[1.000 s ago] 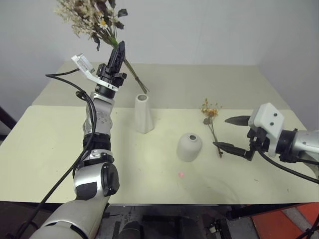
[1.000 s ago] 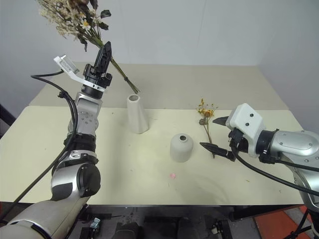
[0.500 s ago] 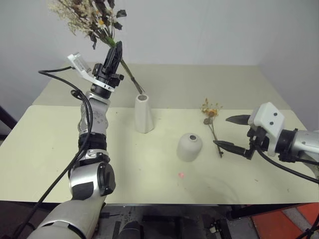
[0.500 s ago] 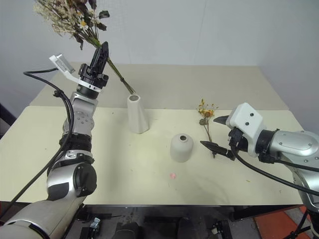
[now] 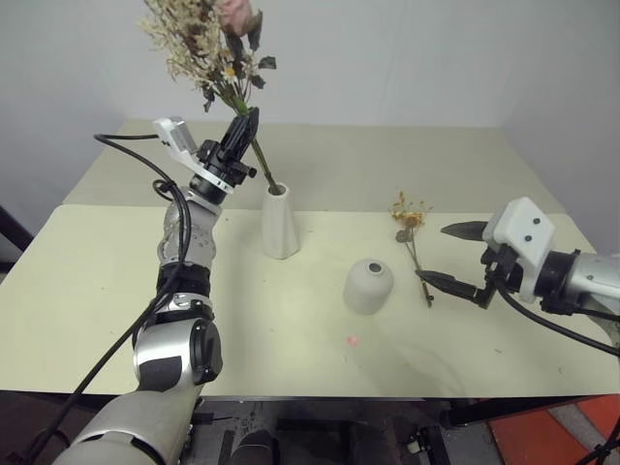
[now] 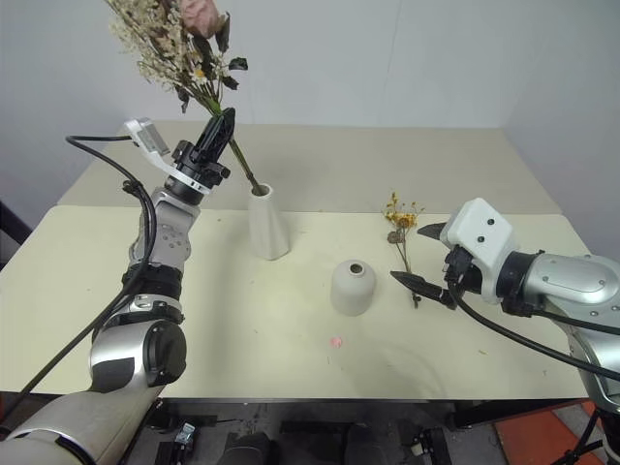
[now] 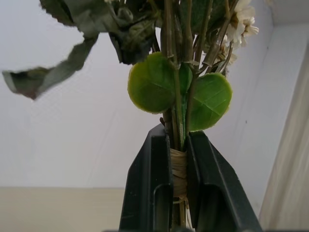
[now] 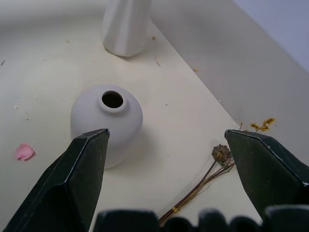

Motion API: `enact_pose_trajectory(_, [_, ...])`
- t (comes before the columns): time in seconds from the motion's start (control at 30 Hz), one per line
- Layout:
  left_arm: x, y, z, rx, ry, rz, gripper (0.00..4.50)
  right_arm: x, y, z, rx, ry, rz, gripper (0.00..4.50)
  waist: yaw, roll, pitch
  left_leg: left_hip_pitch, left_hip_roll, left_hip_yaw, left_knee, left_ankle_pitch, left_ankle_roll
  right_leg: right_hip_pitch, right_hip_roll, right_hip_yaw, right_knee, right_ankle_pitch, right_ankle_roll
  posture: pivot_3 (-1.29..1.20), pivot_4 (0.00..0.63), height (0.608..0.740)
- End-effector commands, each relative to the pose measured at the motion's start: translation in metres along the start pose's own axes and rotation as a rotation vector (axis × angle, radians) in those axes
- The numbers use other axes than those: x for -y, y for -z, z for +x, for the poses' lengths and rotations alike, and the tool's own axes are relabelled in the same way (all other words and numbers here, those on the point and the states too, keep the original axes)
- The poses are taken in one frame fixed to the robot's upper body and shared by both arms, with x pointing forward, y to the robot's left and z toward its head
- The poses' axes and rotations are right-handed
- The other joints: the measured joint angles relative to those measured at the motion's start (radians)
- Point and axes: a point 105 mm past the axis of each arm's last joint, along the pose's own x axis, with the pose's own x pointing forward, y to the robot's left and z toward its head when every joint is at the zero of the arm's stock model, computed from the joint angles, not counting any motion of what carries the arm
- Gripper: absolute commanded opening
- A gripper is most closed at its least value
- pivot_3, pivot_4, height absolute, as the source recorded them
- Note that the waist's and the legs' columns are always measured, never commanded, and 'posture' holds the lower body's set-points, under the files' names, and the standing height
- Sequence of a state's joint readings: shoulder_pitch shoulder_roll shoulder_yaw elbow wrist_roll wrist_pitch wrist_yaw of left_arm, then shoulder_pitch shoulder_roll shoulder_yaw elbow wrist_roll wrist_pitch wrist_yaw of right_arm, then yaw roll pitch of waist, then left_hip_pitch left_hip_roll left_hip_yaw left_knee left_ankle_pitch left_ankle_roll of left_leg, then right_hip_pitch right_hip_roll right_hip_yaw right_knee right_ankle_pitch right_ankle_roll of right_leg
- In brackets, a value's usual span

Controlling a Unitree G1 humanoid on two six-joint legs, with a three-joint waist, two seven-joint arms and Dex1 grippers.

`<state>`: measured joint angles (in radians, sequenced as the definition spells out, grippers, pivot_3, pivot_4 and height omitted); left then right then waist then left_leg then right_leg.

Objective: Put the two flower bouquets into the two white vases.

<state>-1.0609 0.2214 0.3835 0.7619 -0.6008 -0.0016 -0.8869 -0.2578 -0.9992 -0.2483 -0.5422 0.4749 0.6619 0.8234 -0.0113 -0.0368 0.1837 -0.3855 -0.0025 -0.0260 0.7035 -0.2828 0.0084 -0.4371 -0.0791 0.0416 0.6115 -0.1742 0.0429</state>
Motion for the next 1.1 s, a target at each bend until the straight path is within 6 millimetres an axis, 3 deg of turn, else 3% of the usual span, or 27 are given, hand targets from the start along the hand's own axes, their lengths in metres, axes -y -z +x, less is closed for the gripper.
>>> enact_pose_trajectory(0.03, [0.009,-0.006,0.009,0.010,0.047,0.052,0.11,0.007,-0.016,-0.009,0.054,0.048,-0.049,4.50,0.000,0.000,0.000,0.000,0.000,0.000,0.000,0.000,0.000,0.000,0.000,0.000,0.000,0.000,0.000,0.00,0.150,0.740])
enact_pose_trajectory(0.63, [0.012,0.008,0.006,-0.086,0.079,0.106,0.11,0.005,-0.021,-0.019,0.104,0.043,-0.019,4.50,0.000,0.000,0.000,0.000,0.000,0.000,0.000,0.000,0.000,0.000,0.000,0.000,0.000,0.000,0.000,0.00,0.150,0.740])
enact_pose_trajectory(0.93, [0.017,0.020,0.004,-0.150,0.115,0.167,2.99,0.004,-0.020,-0.018,0.098,0.043,-0.021,4.50,0.001,0.000,0.000,0.000,0.000,0.000,0.000,0.000,0.000,0.000,0.000,0.000,0.000,0.000,0.000,0.00,0.150,0.740])
enact_pose_trajectory(1.1, [0.025,0.016,-0.011,-0.237,0.219,0.155,4.49,0.004,-0.019,-0.019,0.088,0.045,-0.023,4.50,-0.006,0.000,0.000,0.000,0.000,0.000,0.000,0.000,0.000,0.000,0.000,0.001,0.000,0.000,0.000,0.00,0.150,0.740])
